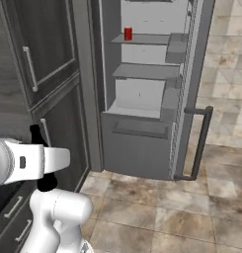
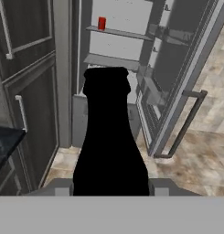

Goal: Open the fridge, grab two sodas, and place both sodas inside the bowl with ice on the dining counter.

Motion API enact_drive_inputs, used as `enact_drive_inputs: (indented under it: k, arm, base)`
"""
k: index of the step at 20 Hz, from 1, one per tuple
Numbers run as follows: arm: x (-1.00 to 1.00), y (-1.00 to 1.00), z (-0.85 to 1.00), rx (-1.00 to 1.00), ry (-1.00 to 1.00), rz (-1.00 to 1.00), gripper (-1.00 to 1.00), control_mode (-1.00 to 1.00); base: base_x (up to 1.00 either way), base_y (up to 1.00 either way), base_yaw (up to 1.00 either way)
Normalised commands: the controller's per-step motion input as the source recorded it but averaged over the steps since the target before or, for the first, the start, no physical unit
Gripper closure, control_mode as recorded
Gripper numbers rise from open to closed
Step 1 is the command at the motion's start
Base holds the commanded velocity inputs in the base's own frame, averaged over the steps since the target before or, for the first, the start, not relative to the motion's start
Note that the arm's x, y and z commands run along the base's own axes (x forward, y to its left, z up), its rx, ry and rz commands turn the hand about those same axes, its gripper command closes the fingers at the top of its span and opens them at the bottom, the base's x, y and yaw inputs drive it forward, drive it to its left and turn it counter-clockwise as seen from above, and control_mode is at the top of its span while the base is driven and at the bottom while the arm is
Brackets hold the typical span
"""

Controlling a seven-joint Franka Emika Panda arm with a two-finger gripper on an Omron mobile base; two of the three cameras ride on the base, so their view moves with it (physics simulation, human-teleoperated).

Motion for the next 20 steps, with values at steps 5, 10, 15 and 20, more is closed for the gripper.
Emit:
enact_drive_inputs:
  k: [5, 10, 15, 20]
  arm:
    - [0.0, 0.0, 0.0, 0.0, 0.0, 0.0, 1.0, 1.0]
    - [0.0, 0.0, 0.0, 0.0, 0.0, 0.0, 1.0, 1.0]
    - [0.0, 0.0, 0.0, 0.0, 0.0, 0.0, 1.0, 1.0]
    - [0.0, 0.0, 0.0, 0.0, 0.0, 0.0, 1.0, 1.0]
  base:
    - [-1.0, 0.0, 0.18]
    - [-0.95, -0.18, 0.22]
    - [-0.31, -0.59, 0.31]
    - [0.17, -0.73, 0.34]
